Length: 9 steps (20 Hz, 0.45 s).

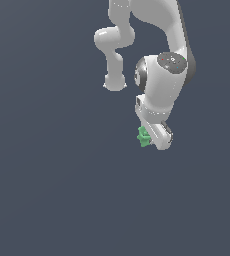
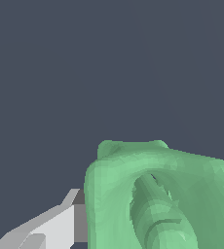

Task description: Pick up the object and move it to a goal position.

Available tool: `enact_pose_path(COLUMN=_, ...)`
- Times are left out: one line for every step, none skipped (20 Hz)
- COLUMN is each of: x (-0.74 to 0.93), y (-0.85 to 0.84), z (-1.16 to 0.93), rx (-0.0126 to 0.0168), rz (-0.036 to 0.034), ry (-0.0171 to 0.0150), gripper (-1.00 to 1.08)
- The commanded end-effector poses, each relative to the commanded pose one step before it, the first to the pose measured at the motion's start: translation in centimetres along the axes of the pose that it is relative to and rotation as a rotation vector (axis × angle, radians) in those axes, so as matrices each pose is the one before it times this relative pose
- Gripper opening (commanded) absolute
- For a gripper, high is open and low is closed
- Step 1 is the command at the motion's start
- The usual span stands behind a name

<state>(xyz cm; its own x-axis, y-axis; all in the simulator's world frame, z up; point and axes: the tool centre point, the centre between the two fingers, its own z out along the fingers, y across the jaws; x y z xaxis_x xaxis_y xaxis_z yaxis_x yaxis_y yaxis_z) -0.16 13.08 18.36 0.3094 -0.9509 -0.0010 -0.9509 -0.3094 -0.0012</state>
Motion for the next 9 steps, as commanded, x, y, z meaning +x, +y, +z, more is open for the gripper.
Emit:
enact_pose_path(x=-0.196, y=0.381, z=-1.37, rx=-0.00119, rz=0.00024, ry=0.00009, gripper=-1.0)
enact_pose_path(x=-0.079, y=0.092, z=-0.426, rx=-0.00005, rz=-0.00009, ry=0.00068, gripper=-1.0)
enact_pose_path(x=-0.051, y=0.077, z=-0.369, rx=0.0, rz=0.0, ry=0.0, gripper=-1.0)
enact_pose_path(x=-0.043, y=0.059, z=-0.313, rx=0.0, rz=0.0, ry=0.0, gripper=-1.0)
enact_pose_path(x=-0.034, y=0.041, z=-0.256, rx=0.0, rz=0.0, ry=0.0, gripper=-1.0)
enact_pose_path(x=-0.026, y=0.022, z=-0.199, rx=0.0, rz=0.0, ry=0.0, gripper=-1.0)
enact_pose_path(x=-0.018, y=0.004, z=-0.141, rx=0.0, rz=0.0, ry=0.0, gripper=-1.0)
enact_pose_path(x=-0.039, y=-0.013, z=-0.082, rx=0.00003, rz=-0.00039, ry=0.00029, gripper=-1.0)
enact_pose_path(x=-0.002, y=-0.009, z=-0.021, rx=0.0, rz=0.0, ry=0.0, gripper=-1.0)
